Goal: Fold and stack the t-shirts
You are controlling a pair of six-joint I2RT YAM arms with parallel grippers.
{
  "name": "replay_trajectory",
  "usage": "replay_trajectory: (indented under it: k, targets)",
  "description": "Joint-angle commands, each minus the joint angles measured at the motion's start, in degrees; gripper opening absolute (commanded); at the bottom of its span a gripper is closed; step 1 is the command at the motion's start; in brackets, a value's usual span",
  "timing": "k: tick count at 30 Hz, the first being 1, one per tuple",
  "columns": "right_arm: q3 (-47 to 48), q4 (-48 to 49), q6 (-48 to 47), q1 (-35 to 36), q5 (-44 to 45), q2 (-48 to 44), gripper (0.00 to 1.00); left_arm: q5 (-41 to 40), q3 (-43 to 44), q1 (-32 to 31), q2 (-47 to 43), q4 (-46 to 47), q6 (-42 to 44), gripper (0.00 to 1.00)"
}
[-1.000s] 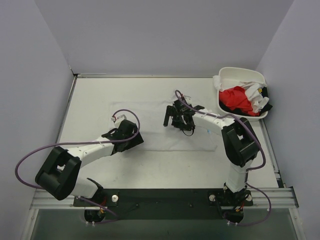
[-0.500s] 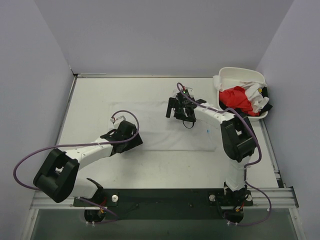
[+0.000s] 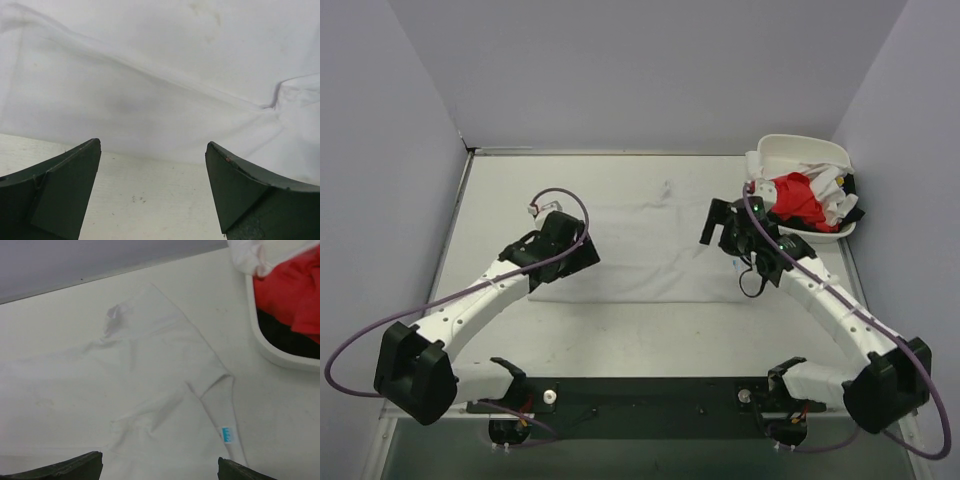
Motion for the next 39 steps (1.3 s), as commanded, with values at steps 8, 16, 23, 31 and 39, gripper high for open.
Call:
replay_trajectory:
  k: [8, 16, 23, 31, 39]
  targets:
    - [-15.06, -10.97, 5.77, -1.3, -0.66, -22.13, 1.0, 5.79, -1.79, 15.83, -2.71, -10.4, 1.19, 0.93]
    - [-16.03, -11.68, 6.29, -1.12, -3.21, -24.86, 1.0, 8.87, -7.07, 21.9, 2.21, -6.8, -2.07, 0.88]
    - [-16.74, -11.07, 5.59, -0.95, -3.39, -24.86, 1.0, 8.44, -9.1, 22.52, 3.28, -5.12, -3.65, 0.87]
    - [-11.75, -5.18, 4.98, -1.56, -2.5, -12.86, 1.0, 8.17, -2.79, 23.75, 0.46, -6.53, -2.25, 0.87]
    - [3.29, -1.31, 4.01, -7.36, -9.0, 8.61, 1.0, 12.39, 8.82, 27.53, 8.27, -4.96, 1.09, 0.86]
